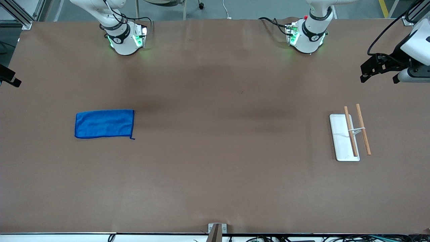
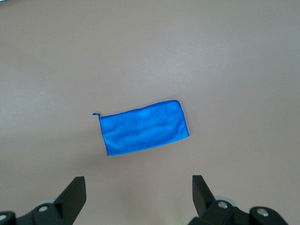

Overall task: Right arm passes towel to left arm to hang
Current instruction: 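Reach the right gripper down to the blue towel's edge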

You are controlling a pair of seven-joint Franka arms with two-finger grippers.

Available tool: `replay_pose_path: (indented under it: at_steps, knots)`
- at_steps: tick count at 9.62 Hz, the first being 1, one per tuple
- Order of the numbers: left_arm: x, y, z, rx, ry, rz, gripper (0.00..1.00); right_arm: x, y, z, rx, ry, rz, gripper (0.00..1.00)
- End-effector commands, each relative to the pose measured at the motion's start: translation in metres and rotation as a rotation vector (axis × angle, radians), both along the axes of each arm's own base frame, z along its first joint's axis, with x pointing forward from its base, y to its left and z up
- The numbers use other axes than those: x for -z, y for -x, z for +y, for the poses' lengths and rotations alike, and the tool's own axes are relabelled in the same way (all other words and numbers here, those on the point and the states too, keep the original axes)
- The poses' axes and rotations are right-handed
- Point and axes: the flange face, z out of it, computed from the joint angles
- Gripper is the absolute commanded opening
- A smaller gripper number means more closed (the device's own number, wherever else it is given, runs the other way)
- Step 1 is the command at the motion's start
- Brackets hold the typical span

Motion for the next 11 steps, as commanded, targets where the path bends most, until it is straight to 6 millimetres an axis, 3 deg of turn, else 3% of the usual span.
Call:
replay_pose_path:
  at_steps: [1, 6, 8, 9, 11]
  knots:
    - [0.013, -0.006, -0.001, 0.006, -0.006, 0.020, 1.00, -0.002, 0.003, 0.001, -0.005, 0.010, -0.008, 1.00]
    - [0.013, -0.005, 0.003, 0.001, -0.002, 0.022, 1.00, -0.002, 0.003, 0.001, -0.015, 0.012, 0.000, 1.00]
    - [0.015, -0.005, 0.003, 0.003, -0.001, 0.034, 1.00, 0.009, -0.004, 0.002, -0.022, 0.011, 0.018, 1.00]
    - [0.015, -0.004, 0.003, 0.004, -0.001, 0.036, 1.00, 0.031, -0.009, 0.006, -0.045, 0.004, 0.065, 1.00]
    - [0.015, -0.004, 0.001, 0.007, -0.002, 0.036, 1.00, 0.108, -0.020, 0.012, -0.064, -0.003, 0.131, 1.00]
